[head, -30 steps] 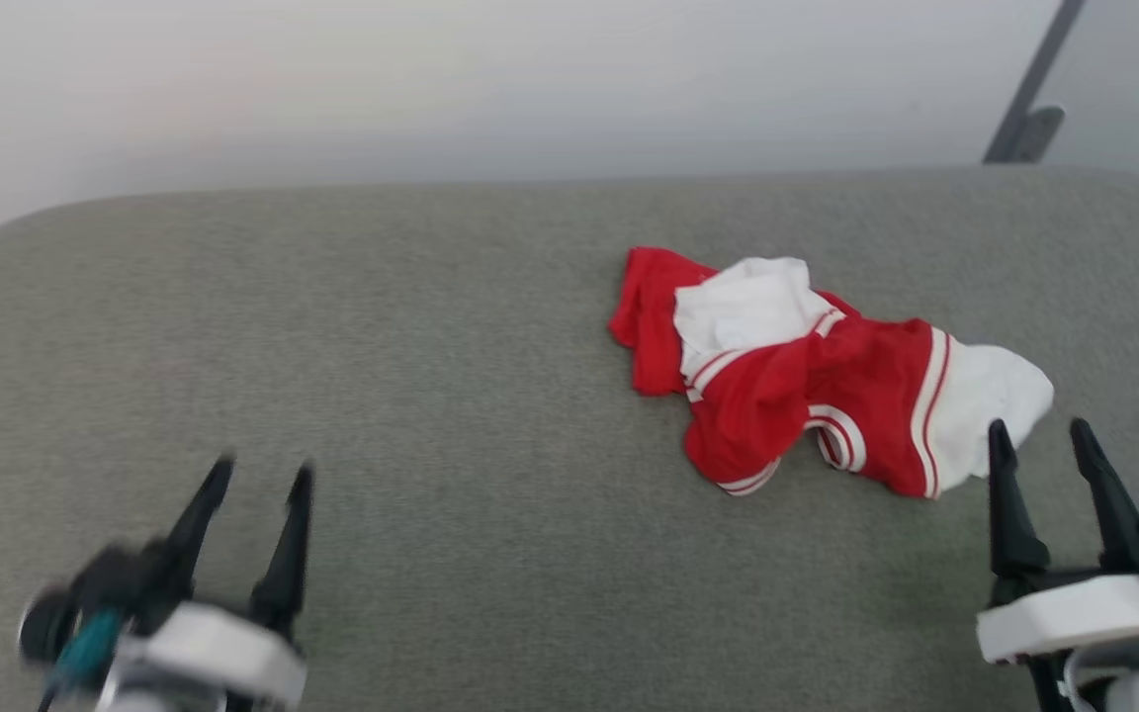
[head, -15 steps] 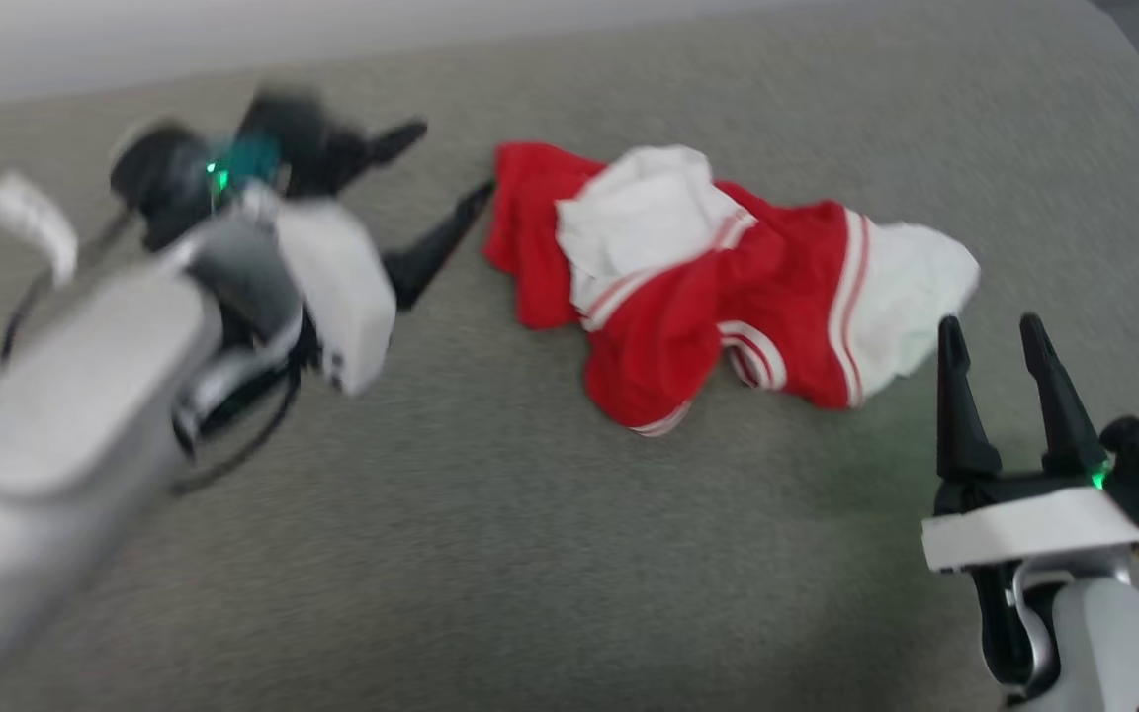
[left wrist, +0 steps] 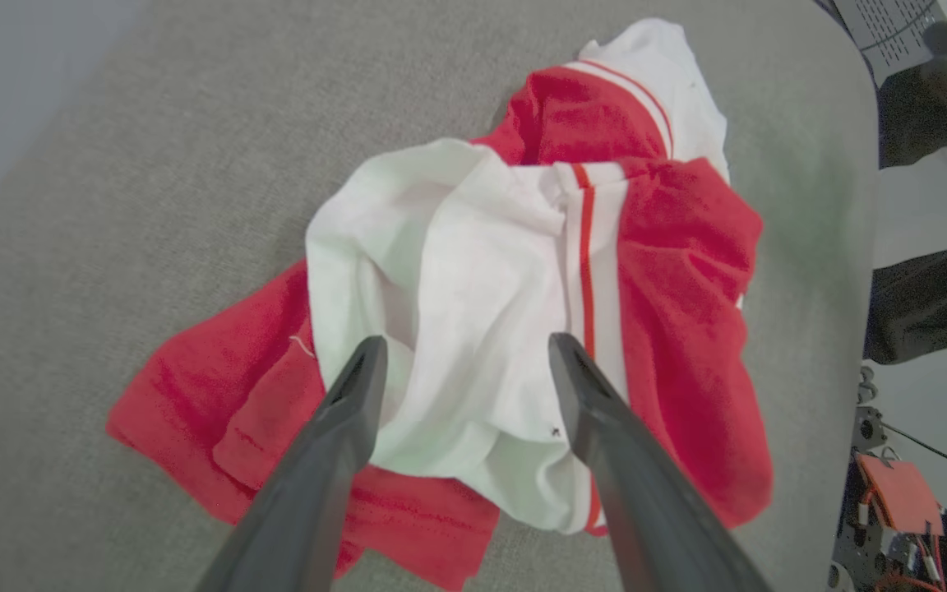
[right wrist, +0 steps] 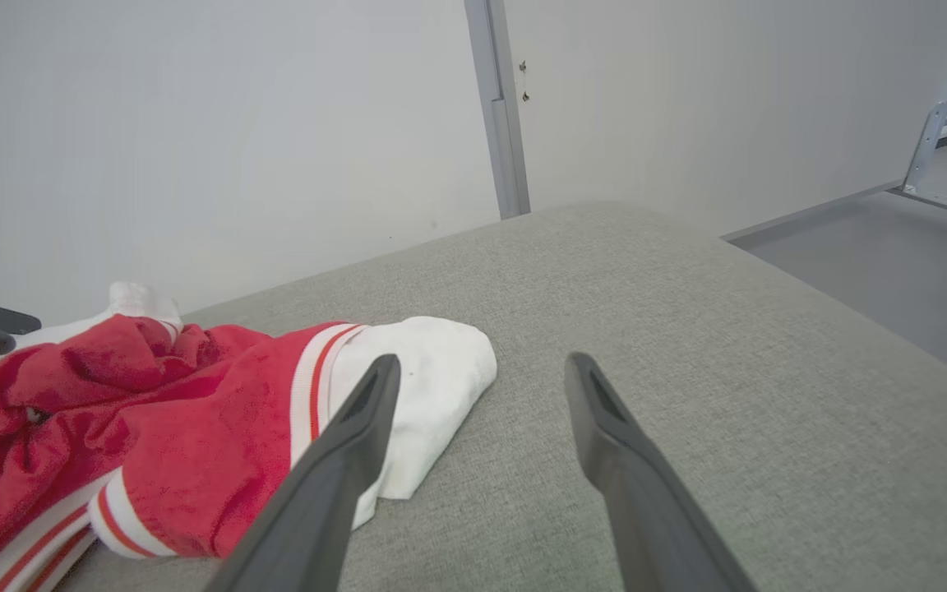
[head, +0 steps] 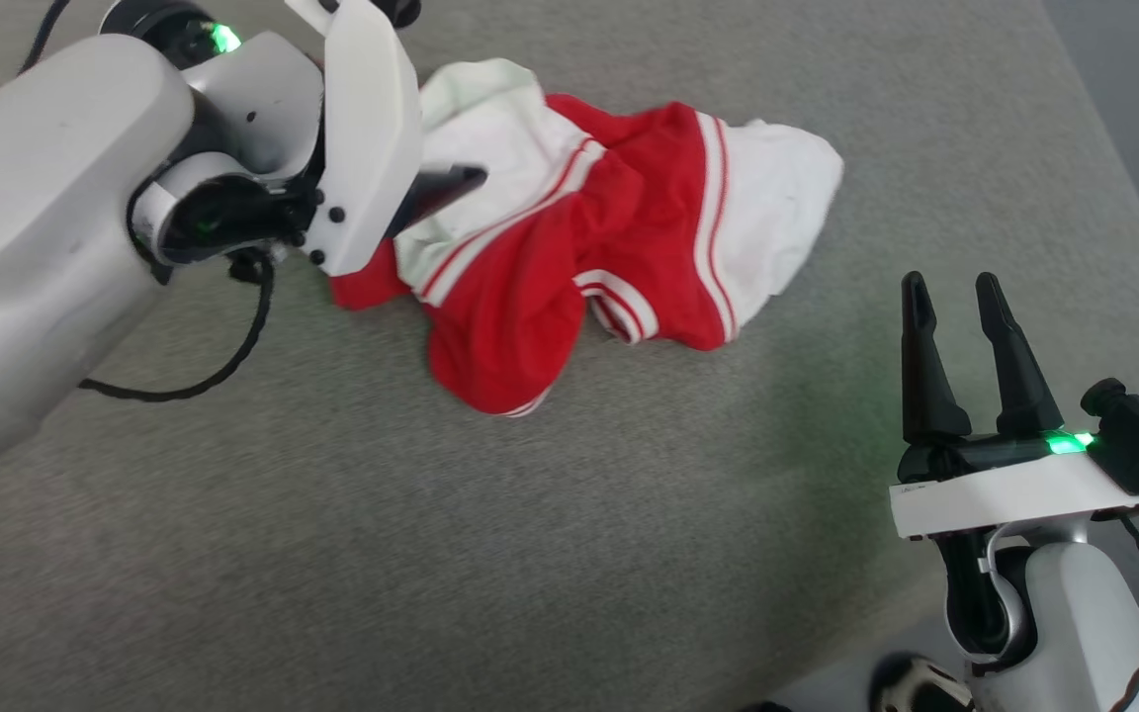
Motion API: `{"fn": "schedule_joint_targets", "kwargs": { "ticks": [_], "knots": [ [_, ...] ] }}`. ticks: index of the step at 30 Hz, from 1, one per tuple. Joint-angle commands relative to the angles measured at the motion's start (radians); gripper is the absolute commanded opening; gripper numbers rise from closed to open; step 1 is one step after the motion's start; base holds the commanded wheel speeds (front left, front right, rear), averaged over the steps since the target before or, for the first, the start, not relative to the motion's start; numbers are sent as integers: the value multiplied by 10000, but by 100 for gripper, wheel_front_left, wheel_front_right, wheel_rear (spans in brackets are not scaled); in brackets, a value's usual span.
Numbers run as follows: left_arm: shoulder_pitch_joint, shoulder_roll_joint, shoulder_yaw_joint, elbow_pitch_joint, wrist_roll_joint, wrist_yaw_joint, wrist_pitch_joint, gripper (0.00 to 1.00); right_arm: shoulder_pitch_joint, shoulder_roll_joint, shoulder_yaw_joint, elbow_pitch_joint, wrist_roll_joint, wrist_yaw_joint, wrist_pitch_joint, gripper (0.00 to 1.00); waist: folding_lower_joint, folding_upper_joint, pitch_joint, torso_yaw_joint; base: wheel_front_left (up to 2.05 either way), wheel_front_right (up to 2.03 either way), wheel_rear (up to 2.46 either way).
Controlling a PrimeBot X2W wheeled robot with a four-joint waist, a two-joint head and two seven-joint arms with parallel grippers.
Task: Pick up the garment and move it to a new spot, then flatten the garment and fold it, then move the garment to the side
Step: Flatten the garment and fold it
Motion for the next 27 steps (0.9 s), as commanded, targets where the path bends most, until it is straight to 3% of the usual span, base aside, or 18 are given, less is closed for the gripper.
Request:
{"fn": "schedule_joint_targets", "kwargs": {
  "ticks": [1,7,10,13,19,23,27],
  "knots": [
    [-177,107,-18,-38,-228,21,317,100,-50,31,3,-41,80,2,-52,100,0,0,275,-327,0,0,0],
    [-52,306,-55,-210,-156,21,814,100,-89,31,37,-26,147,2,-52,100,0,0,363,-419,0,0,0],
    [96,266,-58,-284,-419,20,823,2,-220,31,-9,-87,74,2,-52,100,0,0,429,-330,0,0,0],
    [-57,173,-49,-362,-870,20,532,0,-245,30,-104,-158,-80,2,-51,100,0,0,471,-48,0,0,0],
    [-147,237,158,-434,-1626,20,-1027,0,-123,18,-512,-214,-526,2,-52,100,0,0,138,1047,0,0,0],
    [360,994,288,-765,-2089,20,-2028,0,-121,21,-535,-197,-986,2,-52,100,0,0,-229,1913,0,0,0],
    [1313,2137,282,-1089,-2583,20,-2794,0,-210,15,-546,-150,-1409,2,-52,100,0,0,-608,2568,0,0,0]
  ]
}}
